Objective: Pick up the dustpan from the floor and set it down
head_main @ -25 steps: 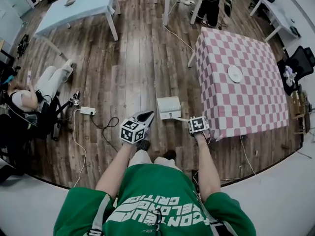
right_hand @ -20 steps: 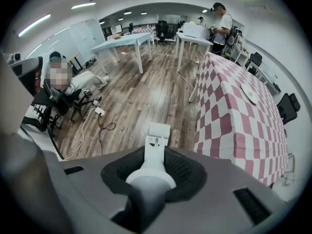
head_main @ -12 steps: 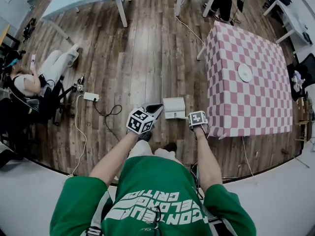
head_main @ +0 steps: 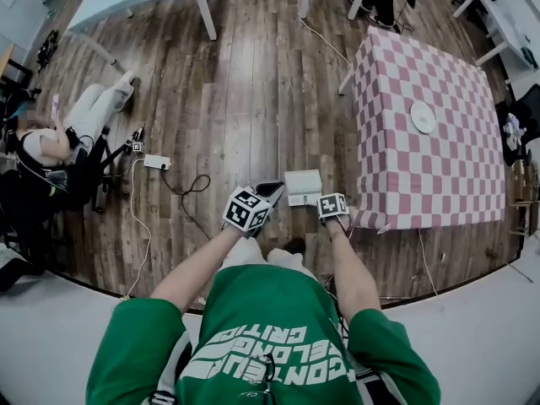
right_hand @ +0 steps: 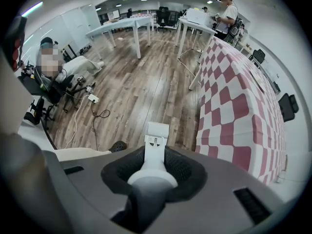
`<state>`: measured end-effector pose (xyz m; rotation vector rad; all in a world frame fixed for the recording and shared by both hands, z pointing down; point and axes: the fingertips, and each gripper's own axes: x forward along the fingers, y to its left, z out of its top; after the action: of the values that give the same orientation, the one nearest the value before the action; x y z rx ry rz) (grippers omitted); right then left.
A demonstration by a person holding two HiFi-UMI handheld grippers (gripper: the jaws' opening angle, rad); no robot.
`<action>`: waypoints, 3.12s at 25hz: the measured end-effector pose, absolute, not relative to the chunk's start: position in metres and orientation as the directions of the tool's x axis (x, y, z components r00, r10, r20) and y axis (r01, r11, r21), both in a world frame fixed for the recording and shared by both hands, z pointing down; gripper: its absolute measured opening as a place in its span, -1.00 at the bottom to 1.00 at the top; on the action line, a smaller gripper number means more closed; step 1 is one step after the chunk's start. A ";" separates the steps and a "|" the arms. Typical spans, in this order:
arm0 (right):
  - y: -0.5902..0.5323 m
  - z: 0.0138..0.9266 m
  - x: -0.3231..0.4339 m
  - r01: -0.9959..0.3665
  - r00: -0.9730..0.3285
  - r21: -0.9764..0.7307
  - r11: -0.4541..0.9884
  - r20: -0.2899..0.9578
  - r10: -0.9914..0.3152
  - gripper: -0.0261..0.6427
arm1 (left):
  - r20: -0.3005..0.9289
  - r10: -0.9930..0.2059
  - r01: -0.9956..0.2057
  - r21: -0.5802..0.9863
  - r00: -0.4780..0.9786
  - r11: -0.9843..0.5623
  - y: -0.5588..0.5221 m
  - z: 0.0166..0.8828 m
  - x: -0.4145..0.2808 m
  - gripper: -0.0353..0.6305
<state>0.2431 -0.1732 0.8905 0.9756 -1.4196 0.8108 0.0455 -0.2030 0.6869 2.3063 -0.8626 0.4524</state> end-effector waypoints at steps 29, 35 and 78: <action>-0.194 0.812 0.259 -0.954 -0.064 0.033 0.298 0.948 -0.312 -0.40 | 0.484 -0.454 -0.657 0.444 0.748 -0.609 -0.200 0.675 0.055 -0.88; -0.192 0.751 0.262 -0.963 -0.111 0.019 0.268 0.880 -0.462 -0.39 | 0.448 -0.484 -0.659 0.478 0.752 -0.581 -0.200 0.661 0.055 -0.88; -0.118 0.581 0.307 -0.990 -0.120 -0.002 0.143 0.550 -0.826 -0.88 | 0.324 -0.457 -0.555 0.364 0.829 -0.748 -0.194 0.582 0.117 -0.88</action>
<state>0.3073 -0.1184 0.5809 1.7370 -2.0070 0.5229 0.1170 -0.1939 0.5817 2.5585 -0.7498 0.2961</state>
